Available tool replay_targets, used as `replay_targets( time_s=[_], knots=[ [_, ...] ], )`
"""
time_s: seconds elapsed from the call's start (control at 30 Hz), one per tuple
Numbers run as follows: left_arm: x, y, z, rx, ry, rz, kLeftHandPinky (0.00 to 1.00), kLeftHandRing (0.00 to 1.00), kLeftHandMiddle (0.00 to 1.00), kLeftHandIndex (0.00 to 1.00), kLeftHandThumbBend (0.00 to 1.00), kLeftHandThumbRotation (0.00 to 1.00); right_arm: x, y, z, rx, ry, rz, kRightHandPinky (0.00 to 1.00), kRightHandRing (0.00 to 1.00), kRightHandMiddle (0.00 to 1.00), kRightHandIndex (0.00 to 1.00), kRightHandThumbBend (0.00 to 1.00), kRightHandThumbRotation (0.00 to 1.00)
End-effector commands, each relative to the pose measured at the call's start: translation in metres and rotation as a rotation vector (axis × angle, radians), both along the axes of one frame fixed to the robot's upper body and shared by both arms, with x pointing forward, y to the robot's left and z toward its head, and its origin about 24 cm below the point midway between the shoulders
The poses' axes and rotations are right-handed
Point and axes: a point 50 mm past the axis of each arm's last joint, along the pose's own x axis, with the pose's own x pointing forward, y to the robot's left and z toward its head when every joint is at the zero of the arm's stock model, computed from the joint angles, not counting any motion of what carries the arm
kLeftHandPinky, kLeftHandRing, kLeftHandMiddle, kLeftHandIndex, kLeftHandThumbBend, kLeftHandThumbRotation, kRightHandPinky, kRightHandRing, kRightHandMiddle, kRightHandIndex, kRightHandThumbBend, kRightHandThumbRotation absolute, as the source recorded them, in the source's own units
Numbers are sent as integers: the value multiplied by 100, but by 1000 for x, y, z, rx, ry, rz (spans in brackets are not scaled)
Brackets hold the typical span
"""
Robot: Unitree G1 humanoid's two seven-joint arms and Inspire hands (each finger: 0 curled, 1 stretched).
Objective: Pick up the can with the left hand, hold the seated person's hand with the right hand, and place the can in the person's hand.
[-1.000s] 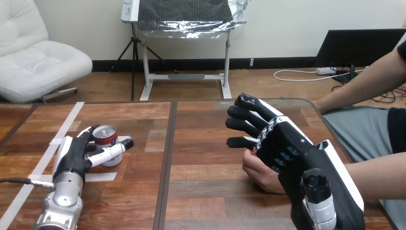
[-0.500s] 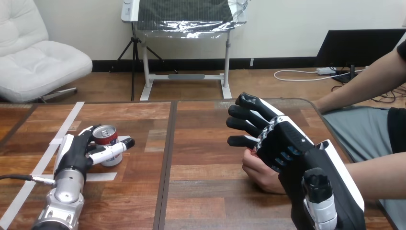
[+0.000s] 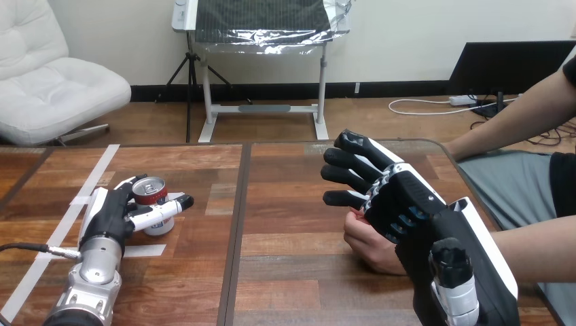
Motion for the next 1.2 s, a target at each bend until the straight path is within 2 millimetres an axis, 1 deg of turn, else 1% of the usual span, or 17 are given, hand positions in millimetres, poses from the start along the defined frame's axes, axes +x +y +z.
replay_targets(
  time_s=[0.0, 0.13, 0.2, 0.33, 0.43, 0.47, 0.57, 0.8, 1.17],
  knots=[
    [24, -7, 29, 22, -95, -25, 76, 85, 88, 88, 79, 33, 0, 0, 17, 22, -96, -6, 77, 84, 86, 87, 98, 93],
    [26, -8, 31, 60, -105, -18, 73, 82, 86, 86, 79, 30, 0, 0, 17, 23, -97, -7, 77, 84, 86, 87, 97, 93],
    [26, -9, 32, 73, -107, -14, 69, 80, 84, 84, 78, 25, 0, 0, 17, 23, -98, -6, 77, 84, 86, 87, 97, 93],
    [27, -10, 33, 88, -106, -2, 66, 78, 82, 83, 76, 19, 0, 0, 17, 22, -98, -5, 77, 84, 86, 87, 97, 93],
    [28, -10, 34, 96, -104, 7, 65, 77, 81, 81, 75, 12, 0, 0, 17, 21, -99, -5, 77, 84, 86, 88, 96, 93],
    [28, -10, 34, 99, -103, 10, 64, 76, 80, 80, 74, 7, 0, 0, 17, 20, -99, -5, 77, 85, 86, 88, 96, 93],
    [29, -11, 34, 108, -100, 23, 62, 75, 79, 79, 73, 4, 0, 0, 17, 21, -97, -5, 77, 85, 86, 88, 96, 93],
    [30, -11, 34, 123, -95, 49, 58, 70, 74, 74, 71, 1, 0, 0, 17, 27, -98, -6, 77, 85, 86, 88, 95, 92],
    [31, -12, 36, 150, -95, 70, 53, 62, 66, 68, 69, 0, -1, 0, 17, 29, -98, -18, 77, 84, 86, 87, 96, 92]
  ],
)
